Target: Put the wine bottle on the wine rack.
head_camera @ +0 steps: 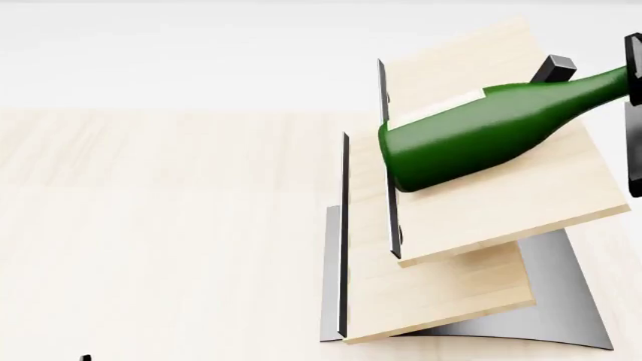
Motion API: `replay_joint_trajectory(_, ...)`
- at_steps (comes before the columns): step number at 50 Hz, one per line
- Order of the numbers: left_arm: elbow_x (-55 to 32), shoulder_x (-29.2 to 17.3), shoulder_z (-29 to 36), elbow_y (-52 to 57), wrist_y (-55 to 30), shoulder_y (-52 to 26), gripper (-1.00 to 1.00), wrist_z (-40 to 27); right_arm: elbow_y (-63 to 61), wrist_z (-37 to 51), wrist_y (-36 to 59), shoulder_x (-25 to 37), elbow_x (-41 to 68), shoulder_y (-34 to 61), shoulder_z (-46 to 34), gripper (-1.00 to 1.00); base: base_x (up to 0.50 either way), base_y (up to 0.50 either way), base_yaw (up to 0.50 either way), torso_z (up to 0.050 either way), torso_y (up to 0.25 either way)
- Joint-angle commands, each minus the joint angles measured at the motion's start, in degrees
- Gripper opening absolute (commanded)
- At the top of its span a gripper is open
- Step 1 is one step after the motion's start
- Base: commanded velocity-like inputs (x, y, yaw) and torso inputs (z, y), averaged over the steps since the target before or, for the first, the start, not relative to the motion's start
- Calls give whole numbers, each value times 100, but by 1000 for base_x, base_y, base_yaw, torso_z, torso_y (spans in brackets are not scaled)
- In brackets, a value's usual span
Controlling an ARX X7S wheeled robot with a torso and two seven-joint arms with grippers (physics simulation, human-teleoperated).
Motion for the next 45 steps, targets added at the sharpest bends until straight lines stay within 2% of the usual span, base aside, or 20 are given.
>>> replay_joint_trajectory(1,11,-8,20,10,-14,-1,100,-9,-56,-5,5,27,16,-31,31,100,0,0,0,0,0)
replay_joint_trajectory(15,17,-12,43,-5,-18,-20,100,-19,-398,101,-54,170,113,-241,188,100,0,0,0,0,0)
replay_joint_trajectory(31,28,-20,68,-15,-28,-36,100,-31,-1291,327,-293,555,430,-930,722,100,0,0,0,0,0)
replay_joint_trajectory(45,49,-24,90,-27,-38,-42,100,-48,-2513,347,-896,755,520,-2072,1479,100,0,0,0,0,0)
